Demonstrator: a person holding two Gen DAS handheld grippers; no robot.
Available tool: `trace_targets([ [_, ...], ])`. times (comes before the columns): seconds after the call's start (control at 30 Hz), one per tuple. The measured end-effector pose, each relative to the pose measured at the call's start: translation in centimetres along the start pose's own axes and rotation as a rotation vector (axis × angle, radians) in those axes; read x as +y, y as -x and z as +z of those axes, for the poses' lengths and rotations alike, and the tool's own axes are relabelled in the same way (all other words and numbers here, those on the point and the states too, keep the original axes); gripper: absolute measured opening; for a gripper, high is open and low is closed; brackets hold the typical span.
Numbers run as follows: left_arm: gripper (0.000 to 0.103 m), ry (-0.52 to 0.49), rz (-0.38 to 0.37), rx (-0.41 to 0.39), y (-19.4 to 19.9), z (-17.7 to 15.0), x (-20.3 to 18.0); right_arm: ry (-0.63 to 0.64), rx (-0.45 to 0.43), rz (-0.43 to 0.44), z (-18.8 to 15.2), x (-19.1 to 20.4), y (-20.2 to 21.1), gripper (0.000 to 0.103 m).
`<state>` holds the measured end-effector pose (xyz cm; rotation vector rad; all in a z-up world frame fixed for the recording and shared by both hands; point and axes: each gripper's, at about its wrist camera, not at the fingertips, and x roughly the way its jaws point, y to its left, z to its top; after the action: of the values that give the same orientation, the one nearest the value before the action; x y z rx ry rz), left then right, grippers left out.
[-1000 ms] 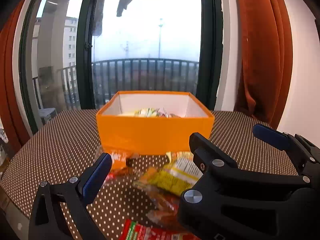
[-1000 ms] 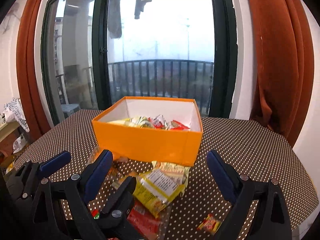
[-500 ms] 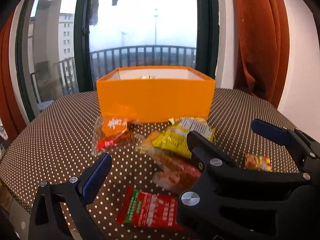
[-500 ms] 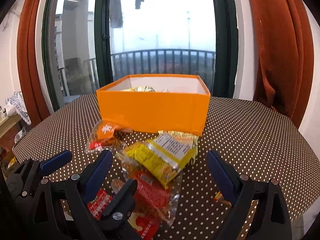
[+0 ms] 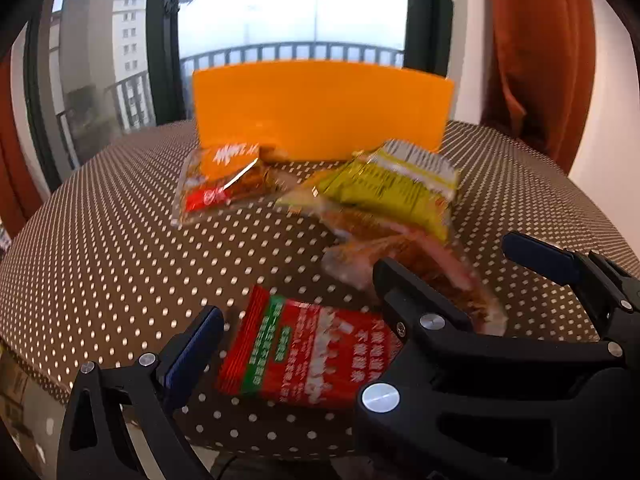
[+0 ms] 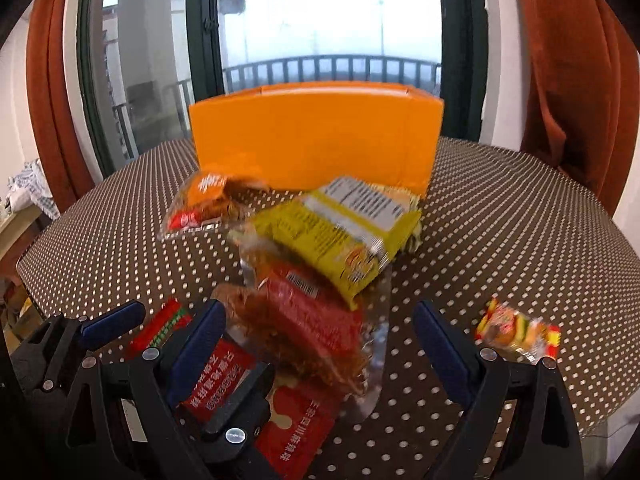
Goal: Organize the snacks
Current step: 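Grasp the red spicy-strip packet with the left tool while the right tool grasps a clear red-filled packet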
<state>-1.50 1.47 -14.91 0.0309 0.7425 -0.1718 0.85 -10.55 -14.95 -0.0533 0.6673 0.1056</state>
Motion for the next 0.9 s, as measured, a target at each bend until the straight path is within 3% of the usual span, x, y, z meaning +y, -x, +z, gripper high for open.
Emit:
trace_targets([
  [0.43,0.103,0.0,0.081,-0.055,-1.3,0.5,0.2,-0.076,0.039,0.025,0.0,-0.6,-2.5,0.094],
  [0.7,0.103,-0.009,0.033,-0.022,-2.3,1.7,1.1,-0.077,0.035,0.042,0.8,-0.5,-2.8,0.063],
  [0.9,0.103,-0.026,0.077,-0.015,-1.1,1.1,1.3,-0.034,0.017,0.033,0.8,0.2,-2.1,0.047],
])
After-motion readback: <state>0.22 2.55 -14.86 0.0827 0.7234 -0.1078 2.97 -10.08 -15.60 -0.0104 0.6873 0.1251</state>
